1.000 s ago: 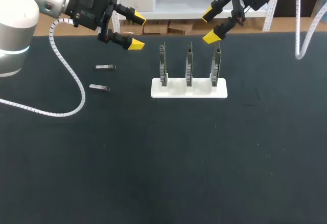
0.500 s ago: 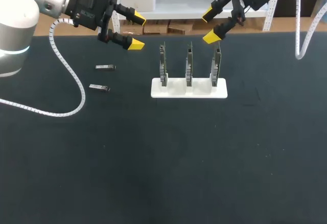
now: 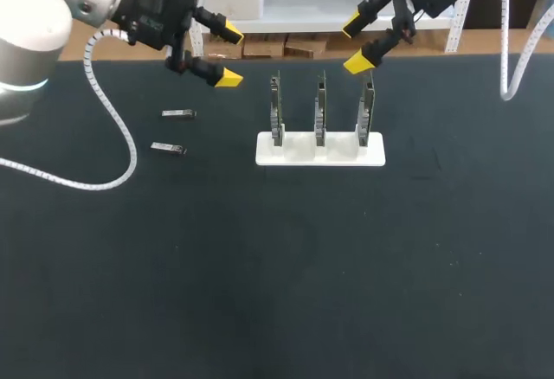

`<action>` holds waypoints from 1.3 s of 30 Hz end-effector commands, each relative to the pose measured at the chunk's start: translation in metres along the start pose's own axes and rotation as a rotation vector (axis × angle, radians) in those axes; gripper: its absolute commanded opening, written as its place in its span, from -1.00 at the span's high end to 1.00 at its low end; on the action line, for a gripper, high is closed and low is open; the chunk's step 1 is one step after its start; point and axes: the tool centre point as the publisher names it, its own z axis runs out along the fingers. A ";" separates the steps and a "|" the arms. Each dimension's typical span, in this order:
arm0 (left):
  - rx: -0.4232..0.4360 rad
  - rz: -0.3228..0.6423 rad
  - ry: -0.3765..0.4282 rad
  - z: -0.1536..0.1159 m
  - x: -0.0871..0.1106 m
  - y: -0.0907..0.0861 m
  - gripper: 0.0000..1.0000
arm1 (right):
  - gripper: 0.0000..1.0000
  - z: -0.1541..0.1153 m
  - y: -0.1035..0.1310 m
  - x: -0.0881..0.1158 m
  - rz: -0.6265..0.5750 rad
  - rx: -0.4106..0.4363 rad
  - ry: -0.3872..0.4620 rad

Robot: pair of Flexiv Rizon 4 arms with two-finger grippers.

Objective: Pick up the optical module with the left hand, and insert it into the network port with the right hand.

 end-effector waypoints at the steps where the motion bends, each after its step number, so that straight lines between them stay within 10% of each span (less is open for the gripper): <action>1: -0.010 -0.009 0.053 -0.007 0.000 -0.008 -1.00 | -1.00 -0.001 0.002 0.001 0.000 0.006 -0.001; 39: 0.038 -0.071 0.471 -0.045 0.101 -0.016 -1.00 | -1.00 -0.001 0.002 0.001 0.000 0.006 -0.001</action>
